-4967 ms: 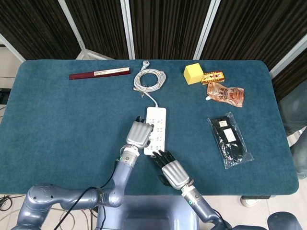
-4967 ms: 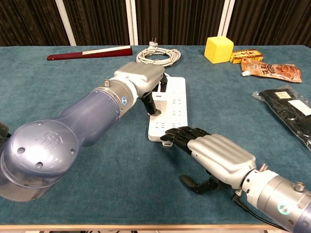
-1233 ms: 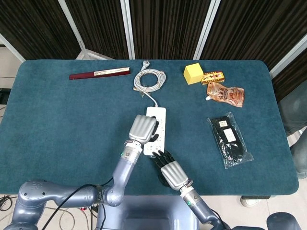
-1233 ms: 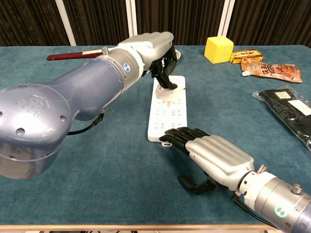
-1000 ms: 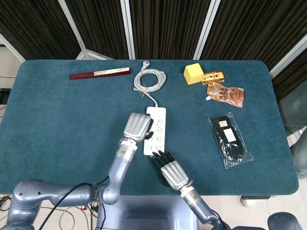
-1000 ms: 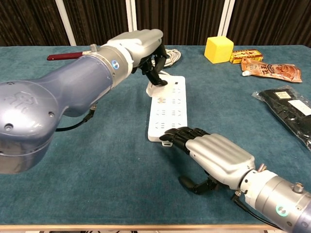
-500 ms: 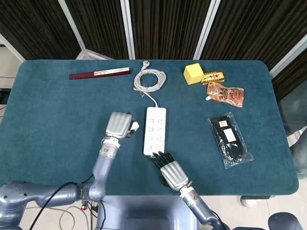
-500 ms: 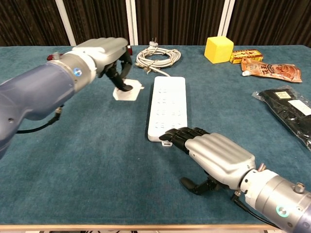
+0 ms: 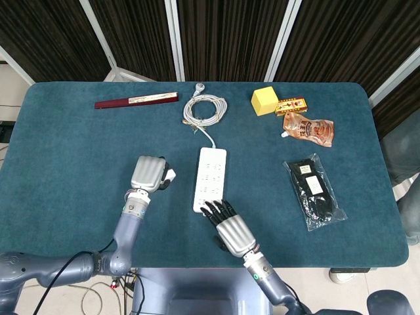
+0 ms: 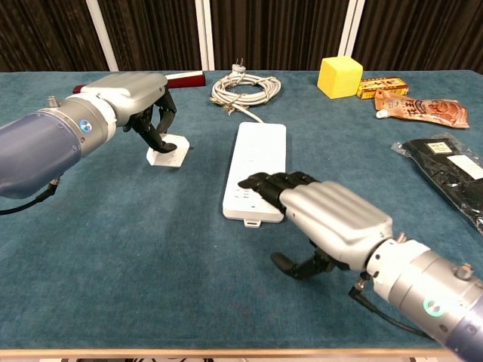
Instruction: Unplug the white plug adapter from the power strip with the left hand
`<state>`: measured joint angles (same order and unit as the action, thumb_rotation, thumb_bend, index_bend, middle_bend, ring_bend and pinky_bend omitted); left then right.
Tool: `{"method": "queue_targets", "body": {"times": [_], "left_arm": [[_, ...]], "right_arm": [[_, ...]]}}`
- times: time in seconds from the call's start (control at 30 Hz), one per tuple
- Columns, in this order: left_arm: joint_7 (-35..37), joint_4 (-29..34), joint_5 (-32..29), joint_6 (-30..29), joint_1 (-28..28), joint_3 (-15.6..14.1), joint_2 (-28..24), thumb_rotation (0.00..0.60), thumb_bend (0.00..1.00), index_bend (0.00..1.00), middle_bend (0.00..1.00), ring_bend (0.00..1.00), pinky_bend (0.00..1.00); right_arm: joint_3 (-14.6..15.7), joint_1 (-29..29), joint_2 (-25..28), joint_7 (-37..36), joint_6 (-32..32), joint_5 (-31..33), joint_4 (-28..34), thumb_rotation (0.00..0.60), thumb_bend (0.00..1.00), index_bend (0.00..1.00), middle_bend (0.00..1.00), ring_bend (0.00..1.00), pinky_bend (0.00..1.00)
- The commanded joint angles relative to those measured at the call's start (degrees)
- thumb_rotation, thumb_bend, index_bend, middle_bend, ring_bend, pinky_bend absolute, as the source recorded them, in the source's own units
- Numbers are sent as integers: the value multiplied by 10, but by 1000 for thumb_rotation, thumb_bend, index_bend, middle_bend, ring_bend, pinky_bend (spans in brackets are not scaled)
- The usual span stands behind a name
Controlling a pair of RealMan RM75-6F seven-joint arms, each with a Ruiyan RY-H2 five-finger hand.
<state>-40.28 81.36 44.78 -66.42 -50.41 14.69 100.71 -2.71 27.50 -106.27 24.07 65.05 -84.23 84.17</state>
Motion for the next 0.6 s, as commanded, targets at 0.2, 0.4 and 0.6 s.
{"method": "queue_targets", "body": {"times": [0.2, 0.4, 0.6], "left_arm": [[-12, -2, 12, 2, 2, -13, -3, 600, 363, 776, 817, 607, 689], [-50, 7, -10, -1, 6, -26, -4, 600, 246, 616, 672, 513, 603], [-79, 33, -31, -18, 12, -27, -8, 600, 92, 325, 369, 336, 416]], "right_arm": [[-16, -3, 39, -1, 23, -5, 26, 600, 479, 0, 0, 0, 48], [-23, -10, 72, -11, 39, -6, 48, 600, 479, 0, 0, 0, 48], [-24, -15, 97, -12, 48, -6, 64, 600, 479, 0, 0, 0, 48]]}}
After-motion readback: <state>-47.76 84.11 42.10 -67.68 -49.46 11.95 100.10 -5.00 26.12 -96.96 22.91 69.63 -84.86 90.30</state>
